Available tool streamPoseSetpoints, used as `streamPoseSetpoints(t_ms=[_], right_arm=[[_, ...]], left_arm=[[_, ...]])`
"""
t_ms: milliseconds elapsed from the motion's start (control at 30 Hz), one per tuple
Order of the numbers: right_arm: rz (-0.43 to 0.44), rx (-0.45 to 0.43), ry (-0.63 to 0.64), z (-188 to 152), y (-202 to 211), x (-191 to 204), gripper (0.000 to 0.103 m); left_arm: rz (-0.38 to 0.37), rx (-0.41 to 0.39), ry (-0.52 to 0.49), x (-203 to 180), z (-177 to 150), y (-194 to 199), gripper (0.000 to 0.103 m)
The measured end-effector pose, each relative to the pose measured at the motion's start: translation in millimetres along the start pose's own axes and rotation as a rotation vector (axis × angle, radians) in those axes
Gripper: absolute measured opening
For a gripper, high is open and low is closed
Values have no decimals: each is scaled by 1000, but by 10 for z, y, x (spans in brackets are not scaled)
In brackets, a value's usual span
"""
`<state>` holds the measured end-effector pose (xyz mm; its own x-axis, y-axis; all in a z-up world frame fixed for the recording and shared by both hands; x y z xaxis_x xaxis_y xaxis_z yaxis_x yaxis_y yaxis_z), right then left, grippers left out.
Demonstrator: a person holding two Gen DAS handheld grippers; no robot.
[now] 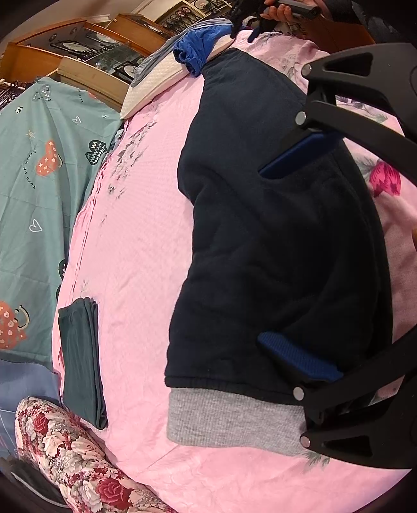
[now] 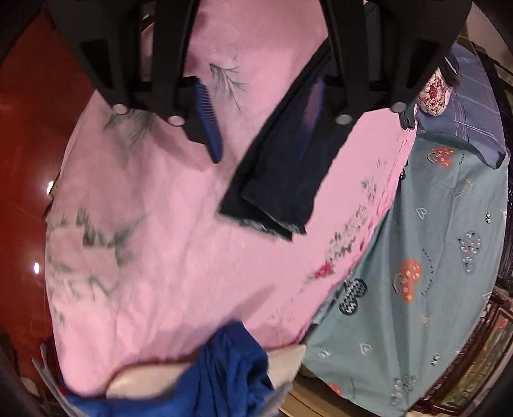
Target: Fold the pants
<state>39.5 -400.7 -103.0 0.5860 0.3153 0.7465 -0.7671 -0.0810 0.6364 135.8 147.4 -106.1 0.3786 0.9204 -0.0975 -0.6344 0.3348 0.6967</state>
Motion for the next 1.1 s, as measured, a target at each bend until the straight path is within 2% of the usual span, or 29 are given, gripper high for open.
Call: streamPoseSetpoints(t_ms=[67, 200, 233, 267, 300, 400, 500, 600, 667, 733, 767, 800, 833, 900, 967, 1000, 1067, 1100], right_arm=[[7, 19, 9, 13, -88, 73, 53], [-97, 40, 25, 72, -437, 21, 52], [-121, 51, 36, 65, -473, -20, 46], [-127, 63, 61, 52, -521, -5, 26], [-121, 54, 107, 44, -528, 81, 14], [-85, -49, 197, 109, -279, 273, 4], [-69, -66, 158, 176, -126, 168, 4], [-178, 3, 70, 162, -336, -256, 4], [-142, 15, 45, 147, -362, -383, 4], [-175, 0, 62, 148, -257, -329, 16], [-210, -25, 65, 157, -167, -298, 31], [-233, -70, 69, 169, -38, -243, 39], [-241, -124, 84, 170, 93, -168, 39], [-199, -218, 191, 39, 324, 151, 40], [-93, -180, 385, -331, 336, 601, 40], [-6, -100, 529, -684, 267, 887, 40], [143, 69, 731, -1336, 132, 1259, 40], [237, 174, 853, -1821, 49, 1459, 40]], left_arm=[[0, -1, 0, -2, -1, 1, 98], [-1, -4, 4, -3, 2, 2, 98], [1, -3, 3, -9, 1, 0, 98], [2, -3, 2, -11, 1, -1, 98], [3, -3, 2, -14, 1, 0, 98], [3, -5, 2, -13, -2, 4, 98], [-5, -12, 2, -11, -8, 16, 98], [-45, -42, 9, 11, -21, 64, 98], [-88, -67, 21, 45, -23, 107, 99], [-136, -90, 60, 99, -8, 169, 99], [-166, -106, 83, 130, 13, 215, 99], [-189, -115, 99, 149, 31, 250, 99], [-212, -122, 126, 196, 60, 284, 99], [-219, -122, 170, 282, 91, 320, 99], [-246, -139, 231, 388, 113, 390, 99], [-264, -158, 264, 435, 128, 445, 99], [-301, -210, 312, 509, 161, 603, 99], [-306, -232, 325, 538, 173, 684, 99]])
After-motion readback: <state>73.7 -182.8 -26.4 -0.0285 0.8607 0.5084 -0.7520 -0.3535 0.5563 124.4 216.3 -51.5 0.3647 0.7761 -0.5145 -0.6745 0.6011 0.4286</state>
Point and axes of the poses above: each gripper's, at about its wrist camera, not at the fingertips, and y roughly against the way its jaws point, x to its left, z to its top, the point moved 4 cm from there along -y, roughly the way its jaws point, and after that the axes turned 14 degrees about -y, right-handed, at the moved point
